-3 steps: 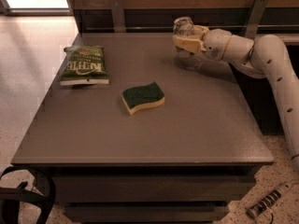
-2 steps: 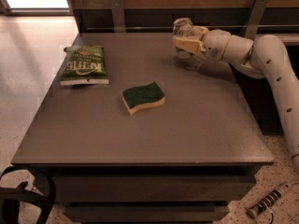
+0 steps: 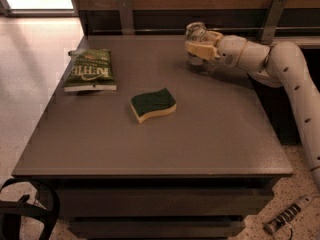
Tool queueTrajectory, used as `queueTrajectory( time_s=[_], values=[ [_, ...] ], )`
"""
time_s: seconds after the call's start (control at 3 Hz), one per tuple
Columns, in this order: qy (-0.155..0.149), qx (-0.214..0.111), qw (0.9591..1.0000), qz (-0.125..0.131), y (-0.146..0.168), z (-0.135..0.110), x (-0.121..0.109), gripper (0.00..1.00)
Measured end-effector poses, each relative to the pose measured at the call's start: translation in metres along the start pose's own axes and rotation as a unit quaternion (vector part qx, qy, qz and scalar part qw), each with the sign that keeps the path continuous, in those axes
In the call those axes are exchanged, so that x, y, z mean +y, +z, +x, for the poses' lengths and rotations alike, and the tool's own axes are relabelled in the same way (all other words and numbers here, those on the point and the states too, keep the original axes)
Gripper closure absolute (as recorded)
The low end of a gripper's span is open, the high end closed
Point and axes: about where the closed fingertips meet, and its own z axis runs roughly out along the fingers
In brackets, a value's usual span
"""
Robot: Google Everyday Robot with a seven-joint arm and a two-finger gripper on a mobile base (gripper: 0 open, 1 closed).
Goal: Place 7up can upright
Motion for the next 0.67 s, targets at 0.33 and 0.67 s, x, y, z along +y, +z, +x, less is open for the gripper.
queueTrajectory(
  time_s=[0.33,0.67],
  values=[
    [0.012,-0.014,0.9998,0.004,-0.0049,0.0046,-0.0031,1.00],
    [0.020,-0.023,0.9995,0.007,-0.0092,0.0087,-0.0047,1.00]
  ],
)
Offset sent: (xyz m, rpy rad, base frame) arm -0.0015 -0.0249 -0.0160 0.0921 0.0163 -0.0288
